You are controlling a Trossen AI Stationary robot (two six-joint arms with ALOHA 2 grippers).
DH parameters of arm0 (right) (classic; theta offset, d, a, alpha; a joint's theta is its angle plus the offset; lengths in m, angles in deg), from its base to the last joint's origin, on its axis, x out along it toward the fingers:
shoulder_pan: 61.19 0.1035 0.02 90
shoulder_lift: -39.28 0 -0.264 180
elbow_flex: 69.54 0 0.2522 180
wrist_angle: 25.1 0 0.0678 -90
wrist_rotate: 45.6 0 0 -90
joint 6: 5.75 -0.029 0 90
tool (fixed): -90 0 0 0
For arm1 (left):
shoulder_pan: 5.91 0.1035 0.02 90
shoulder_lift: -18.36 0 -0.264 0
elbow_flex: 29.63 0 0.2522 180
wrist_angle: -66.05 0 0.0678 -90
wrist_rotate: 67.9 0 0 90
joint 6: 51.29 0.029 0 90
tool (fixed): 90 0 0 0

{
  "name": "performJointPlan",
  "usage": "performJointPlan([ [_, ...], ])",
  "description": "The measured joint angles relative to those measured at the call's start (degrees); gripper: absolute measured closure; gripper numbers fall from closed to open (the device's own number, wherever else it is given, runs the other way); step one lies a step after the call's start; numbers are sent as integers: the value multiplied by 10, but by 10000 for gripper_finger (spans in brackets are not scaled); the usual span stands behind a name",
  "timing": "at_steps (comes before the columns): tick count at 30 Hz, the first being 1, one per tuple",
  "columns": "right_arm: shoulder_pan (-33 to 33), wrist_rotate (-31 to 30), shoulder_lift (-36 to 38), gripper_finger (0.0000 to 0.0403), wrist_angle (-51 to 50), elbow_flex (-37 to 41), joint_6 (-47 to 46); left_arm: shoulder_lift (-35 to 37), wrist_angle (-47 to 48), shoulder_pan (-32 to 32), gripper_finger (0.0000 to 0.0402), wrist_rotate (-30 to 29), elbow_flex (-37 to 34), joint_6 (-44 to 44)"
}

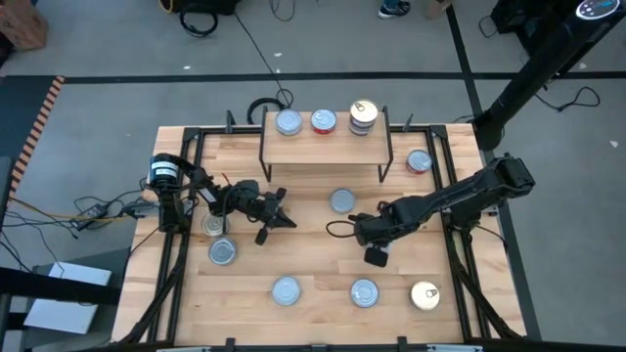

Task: Stack canned seafood by type on shelf
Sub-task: Stack the blue and pink tuna can on top of the blue and pink tuna can on the shelf

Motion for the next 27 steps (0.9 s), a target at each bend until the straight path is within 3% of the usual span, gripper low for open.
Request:
performJointPlan([
  [5,0,0,0,401,-111,3,-43,0,0,0,401,0,0,0],
  [10,0,33,0,400,-116,45,-74,0,4,0,401,0,0,0],
  [23,1,42,0,400,181,95,-44,0,4,0,401,0,0,0],
  [27,4,42,0,400,182,81,-34,0,4,0,401,0,0,0],
])
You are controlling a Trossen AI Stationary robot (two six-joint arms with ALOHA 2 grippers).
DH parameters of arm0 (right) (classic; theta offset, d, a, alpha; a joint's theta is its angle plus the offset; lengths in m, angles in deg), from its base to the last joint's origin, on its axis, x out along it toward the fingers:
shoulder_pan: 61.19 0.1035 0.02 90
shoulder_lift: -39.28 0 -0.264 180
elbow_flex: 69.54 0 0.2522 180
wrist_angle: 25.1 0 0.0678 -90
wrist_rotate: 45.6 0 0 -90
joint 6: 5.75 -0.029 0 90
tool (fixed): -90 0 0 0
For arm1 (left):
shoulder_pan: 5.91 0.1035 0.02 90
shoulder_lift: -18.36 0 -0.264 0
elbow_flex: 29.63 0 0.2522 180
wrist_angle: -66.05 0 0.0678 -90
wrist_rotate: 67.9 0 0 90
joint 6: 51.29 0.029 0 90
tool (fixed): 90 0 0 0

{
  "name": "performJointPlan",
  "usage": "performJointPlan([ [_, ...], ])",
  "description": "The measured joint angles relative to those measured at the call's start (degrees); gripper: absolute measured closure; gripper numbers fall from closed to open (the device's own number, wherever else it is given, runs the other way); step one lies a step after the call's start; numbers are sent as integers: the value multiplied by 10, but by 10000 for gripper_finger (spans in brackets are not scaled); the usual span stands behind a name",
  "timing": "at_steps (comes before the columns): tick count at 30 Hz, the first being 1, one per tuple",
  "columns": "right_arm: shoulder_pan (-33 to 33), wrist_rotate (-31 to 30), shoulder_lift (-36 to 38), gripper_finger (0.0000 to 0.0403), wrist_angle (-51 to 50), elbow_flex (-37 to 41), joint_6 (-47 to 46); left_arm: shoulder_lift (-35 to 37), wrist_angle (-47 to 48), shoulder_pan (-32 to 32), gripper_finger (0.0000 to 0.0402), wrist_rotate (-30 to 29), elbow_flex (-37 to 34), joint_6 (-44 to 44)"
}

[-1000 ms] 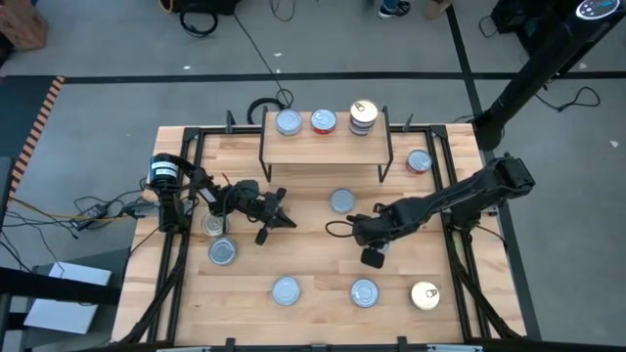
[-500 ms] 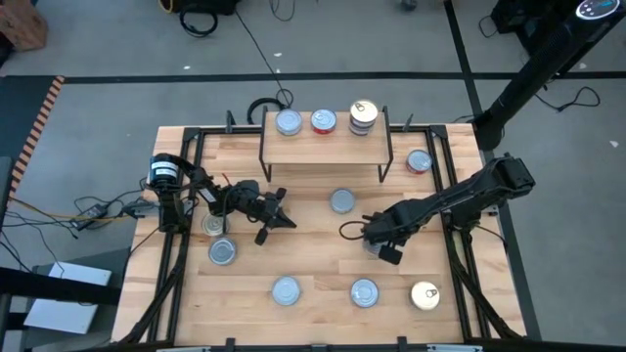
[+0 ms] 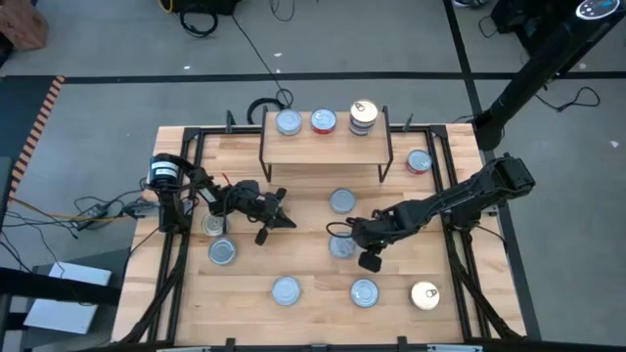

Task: Stack canned seafood by type on shelf
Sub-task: Stack the blue and pink tuna can on top of the blue and pink tuna can on the shelf

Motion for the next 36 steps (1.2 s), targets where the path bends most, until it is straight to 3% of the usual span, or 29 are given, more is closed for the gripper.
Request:
performJointPlan([
  [6,4,-3,-1,400,-16,5,-9,0,0,0,401,0,0,0],
  [17,0,-61,-2,400,232,54,41,0,-1,0,401,-6,0,0],
  [23,7,-63,-2,398,263,27,105,0,-1,0,401,-7,0,0],
  [36,46,-50,-35,315,255,5,110,0,-1,0,401,-16,0,-3],
])
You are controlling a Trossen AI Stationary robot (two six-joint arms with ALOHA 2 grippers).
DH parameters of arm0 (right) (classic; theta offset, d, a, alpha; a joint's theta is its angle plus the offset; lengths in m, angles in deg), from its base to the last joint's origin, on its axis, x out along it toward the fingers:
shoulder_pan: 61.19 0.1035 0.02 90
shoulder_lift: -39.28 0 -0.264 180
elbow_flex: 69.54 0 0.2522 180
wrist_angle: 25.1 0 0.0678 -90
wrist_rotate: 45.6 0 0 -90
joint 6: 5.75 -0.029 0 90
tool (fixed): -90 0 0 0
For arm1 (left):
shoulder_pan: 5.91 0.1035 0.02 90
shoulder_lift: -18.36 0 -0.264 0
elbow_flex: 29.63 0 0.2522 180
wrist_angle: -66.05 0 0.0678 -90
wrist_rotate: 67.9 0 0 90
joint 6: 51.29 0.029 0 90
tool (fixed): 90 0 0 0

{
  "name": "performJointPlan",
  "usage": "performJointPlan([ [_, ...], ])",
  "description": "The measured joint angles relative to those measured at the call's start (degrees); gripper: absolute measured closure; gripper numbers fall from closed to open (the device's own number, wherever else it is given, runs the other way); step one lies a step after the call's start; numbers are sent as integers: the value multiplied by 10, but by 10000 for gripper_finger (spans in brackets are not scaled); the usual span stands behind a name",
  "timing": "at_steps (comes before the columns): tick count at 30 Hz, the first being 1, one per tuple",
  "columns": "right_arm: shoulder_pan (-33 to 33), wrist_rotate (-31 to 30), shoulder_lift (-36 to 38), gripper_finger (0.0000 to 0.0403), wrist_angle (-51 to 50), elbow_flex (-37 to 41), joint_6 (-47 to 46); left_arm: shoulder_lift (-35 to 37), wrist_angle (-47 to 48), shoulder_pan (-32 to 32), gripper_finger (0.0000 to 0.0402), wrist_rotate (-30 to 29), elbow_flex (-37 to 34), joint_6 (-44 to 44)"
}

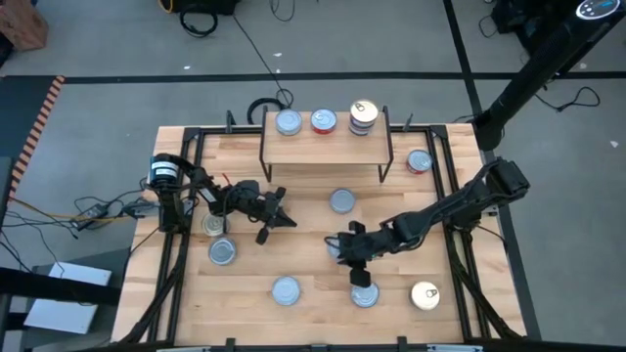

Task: Stack canned seafood by type on shelf
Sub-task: Stack the blue and pink tuna can on top of the blue and pink tuna can on the shelf

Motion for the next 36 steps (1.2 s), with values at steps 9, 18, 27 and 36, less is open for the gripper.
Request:
performJointPlan([
  [9,9,-45,-116,311,-192,-130,1,0,1,-4,401,-3,3,-6],
  [18,23,-95,-190,324,-282,-227,21,0,8,-4,401,-3,3,-7],
  [27,16,-99,-202,393,-296,-244,43,0,16,-4,401,-4,3,-7],
  [36,-9,-79,-142,399,-308,-241,65,0,19,-4,401,-4,3,-9],
])
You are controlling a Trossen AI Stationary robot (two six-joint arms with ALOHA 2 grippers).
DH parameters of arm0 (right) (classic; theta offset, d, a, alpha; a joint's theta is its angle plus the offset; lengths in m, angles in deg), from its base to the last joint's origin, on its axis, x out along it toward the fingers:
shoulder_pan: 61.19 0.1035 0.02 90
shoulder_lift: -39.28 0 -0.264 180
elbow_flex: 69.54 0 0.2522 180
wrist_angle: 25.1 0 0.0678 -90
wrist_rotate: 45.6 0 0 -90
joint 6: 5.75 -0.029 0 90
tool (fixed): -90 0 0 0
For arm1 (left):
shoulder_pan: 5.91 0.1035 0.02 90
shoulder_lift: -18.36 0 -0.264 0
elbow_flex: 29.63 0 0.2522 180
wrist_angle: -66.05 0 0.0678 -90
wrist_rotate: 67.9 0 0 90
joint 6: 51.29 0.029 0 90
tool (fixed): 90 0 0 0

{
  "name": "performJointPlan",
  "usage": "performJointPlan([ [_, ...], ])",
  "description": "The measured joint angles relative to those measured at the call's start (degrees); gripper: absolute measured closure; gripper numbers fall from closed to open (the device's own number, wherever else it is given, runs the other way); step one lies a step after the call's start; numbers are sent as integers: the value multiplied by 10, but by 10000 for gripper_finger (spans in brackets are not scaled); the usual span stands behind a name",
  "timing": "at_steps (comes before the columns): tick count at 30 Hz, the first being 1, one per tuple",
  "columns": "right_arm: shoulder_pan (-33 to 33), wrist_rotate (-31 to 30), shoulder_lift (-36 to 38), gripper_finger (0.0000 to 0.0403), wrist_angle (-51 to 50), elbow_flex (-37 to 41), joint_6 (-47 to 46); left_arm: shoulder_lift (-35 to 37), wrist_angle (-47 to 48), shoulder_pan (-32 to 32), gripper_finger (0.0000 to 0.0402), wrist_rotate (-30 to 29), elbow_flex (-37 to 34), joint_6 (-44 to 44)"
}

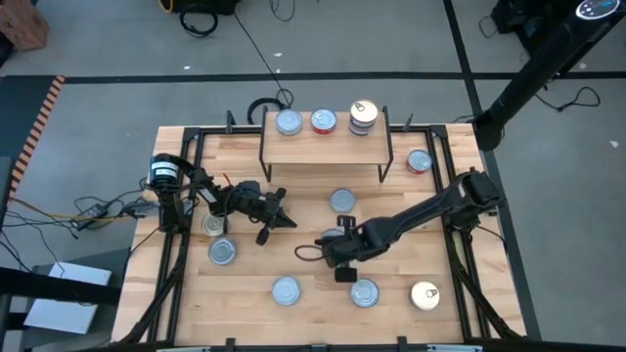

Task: Stack canned seafood by type on shelf
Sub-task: Stack the blue and pink tuna can on top of the blue and pink tuna can on the shelf

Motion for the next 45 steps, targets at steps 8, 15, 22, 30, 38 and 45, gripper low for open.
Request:
performJointPlan([
  [8,-35,68,57,400,8,-1,-65,0,0,0,401,0,0,0],
  [15,-64,195,55,400,80,4,-122,0,2,-5,401,0,0,0],
  [22,-92,307,52,402,213,48,-168,0,2,-11,401,0,0,0],
  [30,-116,390,48,402,391,145,-262,0,3,-11,401,0,0,1],
  [38,-126,408,50,402,469,215,-330,0,2,-11,401,0,0,2],
  [45,-125,405,50,389,467,217,-322,0,2,-11,401,0,0,2],
])
